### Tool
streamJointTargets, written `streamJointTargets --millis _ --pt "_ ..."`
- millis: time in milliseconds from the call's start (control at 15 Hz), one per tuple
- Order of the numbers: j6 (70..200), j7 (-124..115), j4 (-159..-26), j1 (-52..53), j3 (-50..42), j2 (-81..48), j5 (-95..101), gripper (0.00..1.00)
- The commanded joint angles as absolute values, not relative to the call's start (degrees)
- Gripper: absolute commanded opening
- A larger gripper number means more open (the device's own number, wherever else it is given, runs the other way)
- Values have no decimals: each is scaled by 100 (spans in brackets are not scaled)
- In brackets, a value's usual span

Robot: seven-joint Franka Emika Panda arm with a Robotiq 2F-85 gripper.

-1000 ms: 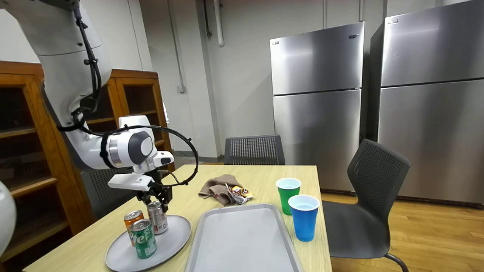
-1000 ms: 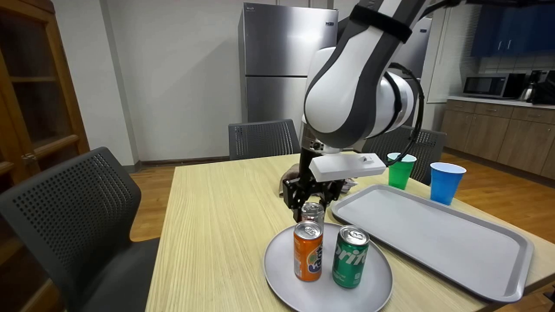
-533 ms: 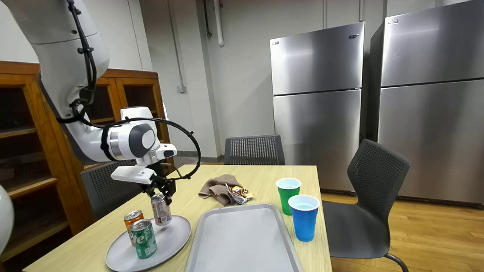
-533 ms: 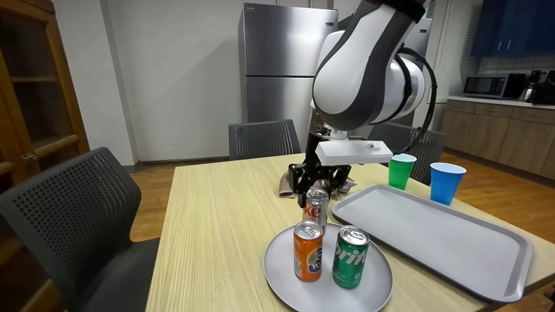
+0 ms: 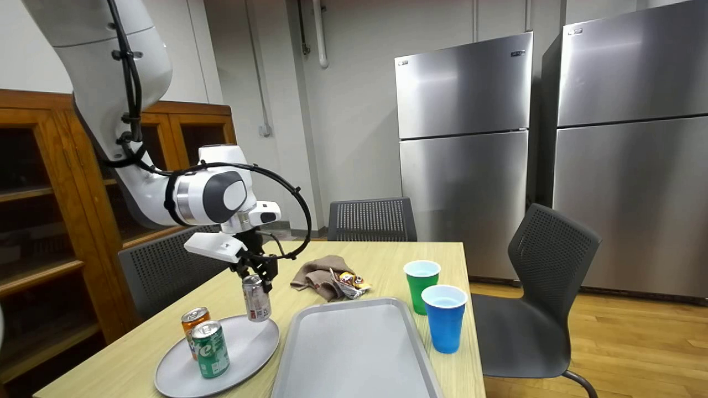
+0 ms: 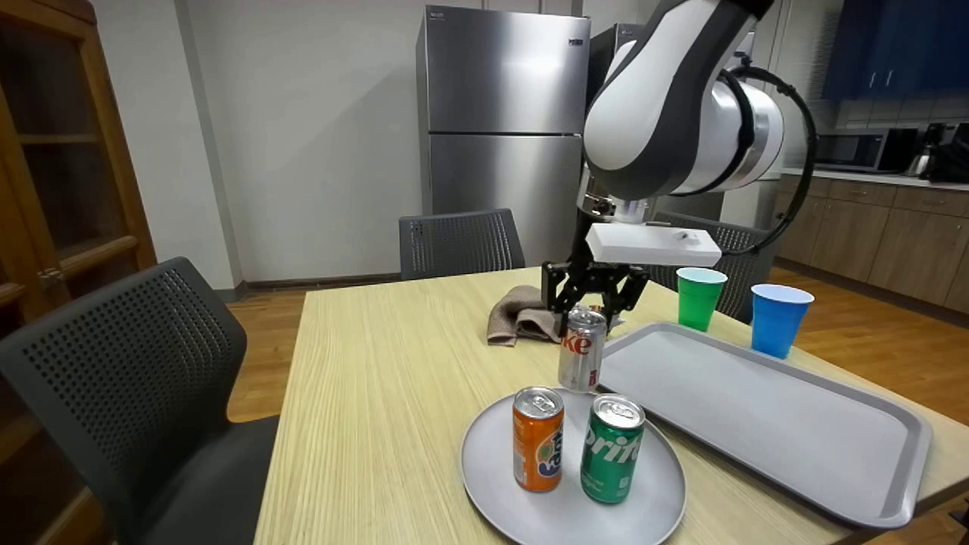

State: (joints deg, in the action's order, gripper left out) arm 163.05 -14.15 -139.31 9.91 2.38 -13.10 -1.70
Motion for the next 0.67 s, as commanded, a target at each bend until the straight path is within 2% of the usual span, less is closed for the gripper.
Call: streamJointTargets --millis 0,600 --pt "16257 -1150 -14106 666 256 -973 -361 39" --pt "16259 -875 -13990 95 -38 -1045 -390 39"
